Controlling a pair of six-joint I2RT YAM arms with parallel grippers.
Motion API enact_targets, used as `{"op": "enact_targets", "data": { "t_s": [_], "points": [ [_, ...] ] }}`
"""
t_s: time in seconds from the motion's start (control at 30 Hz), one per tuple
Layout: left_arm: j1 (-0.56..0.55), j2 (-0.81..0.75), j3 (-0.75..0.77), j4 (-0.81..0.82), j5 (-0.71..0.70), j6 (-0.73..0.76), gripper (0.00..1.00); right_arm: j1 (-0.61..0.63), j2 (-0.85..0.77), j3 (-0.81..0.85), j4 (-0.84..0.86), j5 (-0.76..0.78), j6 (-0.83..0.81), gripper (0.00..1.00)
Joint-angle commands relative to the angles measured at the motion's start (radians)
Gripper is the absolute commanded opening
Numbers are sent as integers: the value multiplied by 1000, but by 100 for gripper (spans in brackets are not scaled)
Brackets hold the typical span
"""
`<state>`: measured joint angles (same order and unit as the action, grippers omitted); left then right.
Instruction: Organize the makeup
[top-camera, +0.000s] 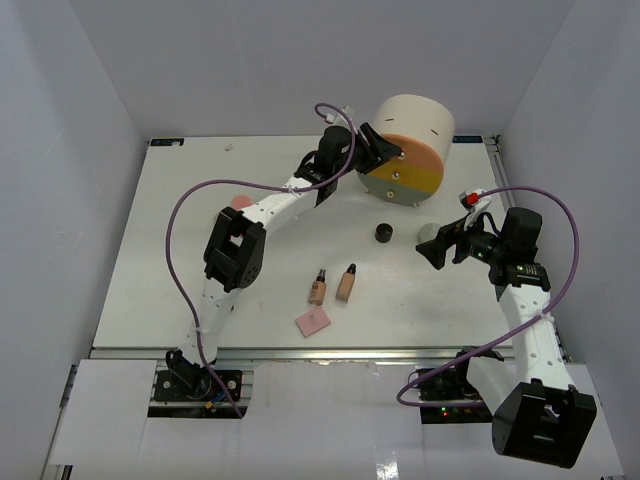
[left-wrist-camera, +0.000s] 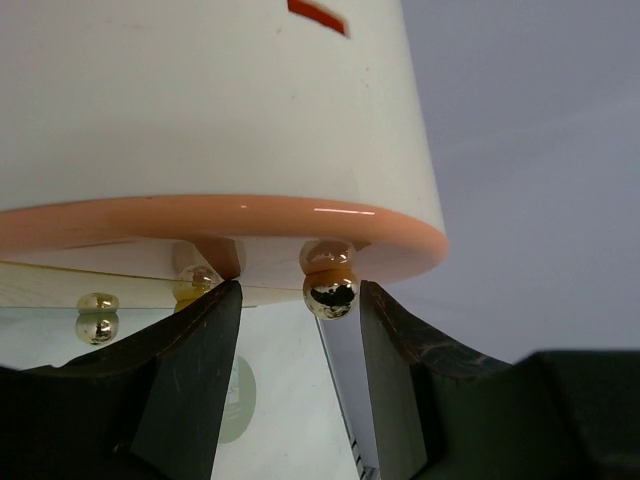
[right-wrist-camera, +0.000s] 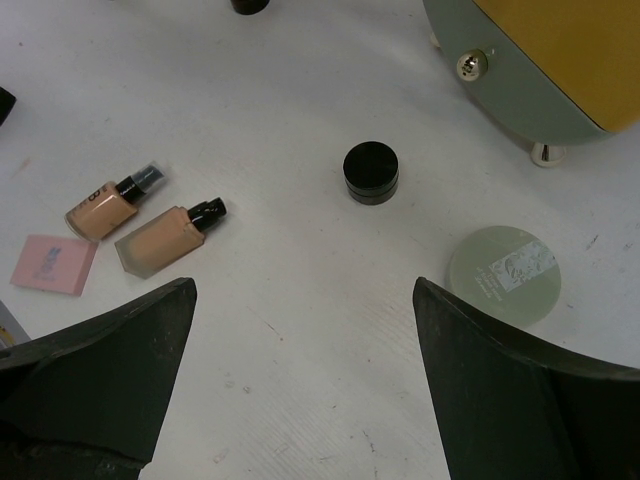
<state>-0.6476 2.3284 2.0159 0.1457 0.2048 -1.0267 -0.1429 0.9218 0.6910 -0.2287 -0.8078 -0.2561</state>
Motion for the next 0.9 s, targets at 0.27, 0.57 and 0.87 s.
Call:
{"op": "enact_targets", "data": {
  "t_s": [0.27, 0.57, 0.87],
  "points": [
    [-23, 23, 68, 2, -13, -61, 52, -4, -9, 1, 48, -15, 15, 95],
    [-36, 26, 70, -5, -28, -85, 48, -3, -6, -1, 52, -14, 15, 95],
    [-40, 41, 90, -15, -44, -101, 40, -4, -5, -4, 54, -21, 18, 96]
  ]
}}
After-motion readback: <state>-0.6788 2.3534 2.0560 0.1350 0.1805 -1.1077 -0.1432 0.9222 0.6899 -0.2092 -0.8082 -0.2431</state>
